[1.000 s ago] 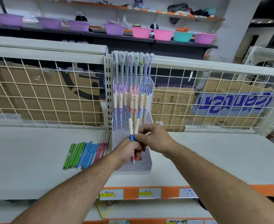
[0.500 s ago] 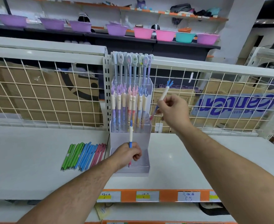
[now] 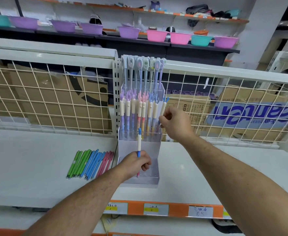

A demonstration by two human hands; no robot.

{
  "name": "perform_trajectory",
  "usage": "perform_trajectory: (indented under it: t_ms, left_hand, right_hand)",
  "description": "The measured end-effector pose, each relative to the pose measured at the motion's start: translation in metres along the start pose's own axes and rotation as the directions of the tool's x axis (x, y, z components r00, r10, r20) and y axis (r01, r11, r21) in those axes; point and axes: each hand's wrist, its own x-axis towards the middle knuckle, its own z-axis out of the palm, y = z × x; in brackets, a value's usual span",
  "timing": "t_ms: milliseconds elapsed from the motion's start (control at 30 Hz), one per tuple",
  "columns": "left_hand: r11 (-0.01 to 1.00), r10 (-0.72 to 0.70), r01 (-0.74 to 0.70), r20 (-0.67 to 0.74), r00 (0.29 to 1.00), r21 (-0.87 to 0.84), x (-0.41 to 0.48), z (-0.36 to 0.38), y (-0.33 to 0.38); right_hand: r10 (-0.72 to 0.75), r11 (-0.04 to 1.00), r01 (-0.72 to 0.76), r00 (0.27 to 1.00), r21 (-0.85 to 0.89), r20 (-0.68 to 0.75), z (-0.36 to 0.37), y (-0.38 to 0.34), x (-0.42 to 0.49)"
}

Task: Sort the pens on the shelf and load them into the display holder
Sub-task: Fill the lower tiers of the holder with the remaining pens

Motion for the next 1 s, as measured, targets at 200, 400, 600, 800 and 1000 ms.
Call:
perform_trajectory:
  t_ms: [200, 400, 600, 800, 1000]
  left_hand:
    - [1.0, -0.003, 0.003, 0.007, 1.0, 0.005, 0.0, -0.001, 0.0]
    - [1.0, -0.001, 0.001, 0.003, 1.0, 0.006, -0.001, -0.001, 0.001]
    - [1.0, 0.009, -0.009, 0.003, 1.0, -0.008, -0.003, -0.001, 0.009]
    - [0.993, 0.114, -0.112, -0.05, 0.992, 0.033, -0.008, 0.012, 0.03]
    - [0.933, 0.207, -0.19, -0.023, 0.978, 0.304, -0.009, 0.013, 0.036]
  right_hand:
    - [0.004, 1.0, -0.003, 1.0, -0.017, 0.03, 0.001, 0.001, 0.003]
    - [-0.009, 0.999, 0.011, 0.999, -0.035, 0.048, 0.004, 0.0, 0.001]
    - [0.046, 0.998, -0.044, 0.999, 0.039, -0.03, 0.007, 0.01, -0.029]
    - [-0.066, 0.979, 0.003, 0.951, 0.205, 0.302, 0.016, 0.005, -0.076]
    - [-0.087, 0.976, 0.03, 0.961, 0.216, 0.262, 0.012, -0.001, -0.078]
